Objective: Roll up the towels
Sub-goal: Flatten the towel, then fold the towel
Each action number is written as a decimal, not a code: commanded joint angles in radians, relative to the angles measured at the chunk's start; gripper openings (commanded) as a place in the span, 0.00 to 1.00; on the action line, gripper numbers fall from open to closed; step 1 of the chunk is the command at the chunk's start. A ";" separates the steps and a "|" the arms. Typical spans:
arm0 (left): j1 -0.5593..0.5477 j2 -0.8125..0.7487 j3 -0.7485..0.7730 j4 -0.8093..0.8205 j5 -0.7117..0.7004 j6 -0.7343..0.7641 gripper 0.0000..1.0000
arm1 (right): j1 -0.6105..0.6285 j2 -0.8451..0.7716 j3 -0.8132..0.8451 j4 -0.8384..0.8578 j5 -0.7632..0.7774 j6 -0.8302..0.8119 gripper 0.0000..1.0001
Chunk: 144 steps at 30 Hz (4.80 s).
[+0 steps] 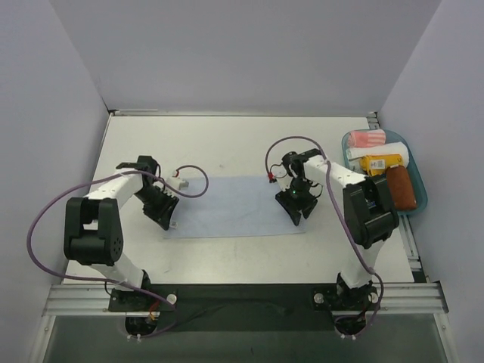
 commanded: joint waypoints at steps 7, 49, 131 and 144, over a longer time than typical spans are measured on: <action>0.027 -0.056 0.312 -0.032 0.159 -0.027 0.44 | -0.199 -0.060 0.312 -0.069 -0.113 -0.012 0.47; 0.116 0.431 0.617 0.200 0.065 -0.182 0.47 | -0.274 0.496 0.765 -0.051 -0.188 0.089 0.00; 0.100 0.234 0.160 0.115 0.182 0.042 0.00 | -0.271 0.143 0.173 0.087 -0.139 -0.016 0.00; 0.100 0.086 0.240 0.022 0.208 0.030 0.00 | -0.264 0.032 0.274 -0.002 -0.158 -0.008 0.00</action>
